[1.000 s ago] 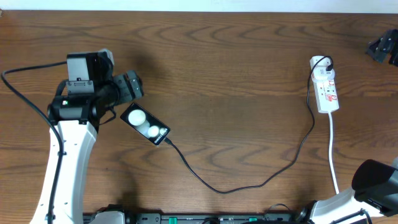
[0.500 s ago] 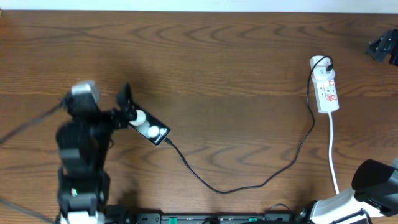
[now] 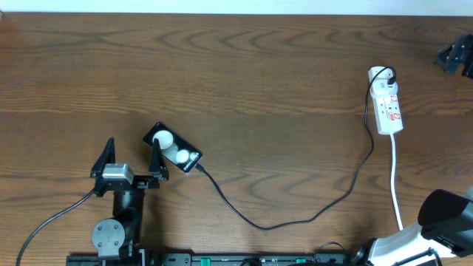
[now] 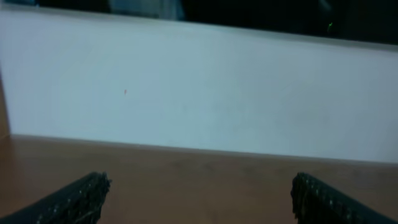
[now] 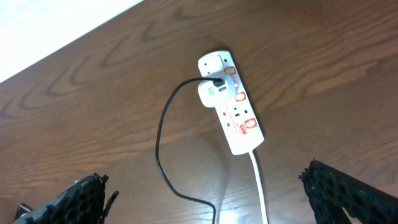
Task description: Plug charger to phone and switch on socket
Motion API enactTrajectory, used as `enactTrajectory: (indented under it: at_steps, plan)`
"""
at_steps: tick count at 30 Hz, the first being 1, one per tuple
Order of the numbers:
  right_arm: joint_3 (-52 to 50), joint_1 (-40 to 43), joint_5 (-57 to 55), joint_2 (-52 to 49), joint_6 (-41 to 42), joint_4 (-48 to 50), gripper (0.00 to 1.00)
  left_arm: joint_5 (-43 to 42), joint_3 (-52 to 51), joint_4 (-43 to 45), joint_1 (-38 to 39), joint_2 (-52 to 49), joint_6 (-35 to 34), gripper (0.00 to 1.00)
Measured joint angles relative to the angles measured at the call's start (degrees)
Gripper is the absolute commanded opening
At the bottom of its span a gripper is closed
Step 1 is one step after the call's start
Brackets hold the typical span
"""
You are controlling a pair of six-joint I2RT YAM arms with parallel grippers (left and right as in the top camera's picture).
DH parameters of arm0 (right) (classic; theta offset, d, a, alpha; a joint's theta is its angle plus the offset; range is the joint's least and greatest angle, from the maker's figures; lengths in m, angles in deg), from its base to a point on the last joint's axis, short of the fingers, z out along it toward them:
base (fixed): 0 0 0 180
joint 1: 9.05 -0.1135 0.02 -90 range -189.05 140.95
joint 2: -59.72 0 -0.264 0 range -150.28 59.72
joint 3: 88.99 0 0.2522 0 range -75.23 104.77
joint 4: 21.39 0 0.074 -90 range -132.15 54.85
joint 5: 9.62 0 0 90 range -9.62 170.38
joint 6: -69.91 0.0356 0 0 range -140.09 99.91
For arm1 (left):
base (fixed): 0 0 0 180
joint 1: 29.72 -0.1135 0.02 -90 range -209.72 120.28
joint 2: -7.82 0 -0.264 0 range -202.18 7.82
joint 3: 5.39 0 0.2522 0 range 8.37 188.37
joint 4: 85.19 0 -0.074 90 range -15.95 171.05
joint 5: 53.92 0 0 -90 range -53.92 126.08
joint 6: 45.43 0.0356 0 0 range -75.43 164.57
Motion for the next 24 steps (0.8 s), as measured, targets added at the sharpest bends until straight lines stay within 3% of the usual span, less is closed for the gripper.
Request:
enactTrajectory:
  at_steps: [11,24]
  plan:
    - [0.0,0.0,0.0,0.0,0.0,0.1,0.99,0.0,-0.1,-18.3,-2.3,3.5,0.6,0.95]
    - [0.0,0.0,0.0,0.0,0.0,0.0,0.99,1.3,0.5,-20.3,-2.3,3.5,2.2,0.95]
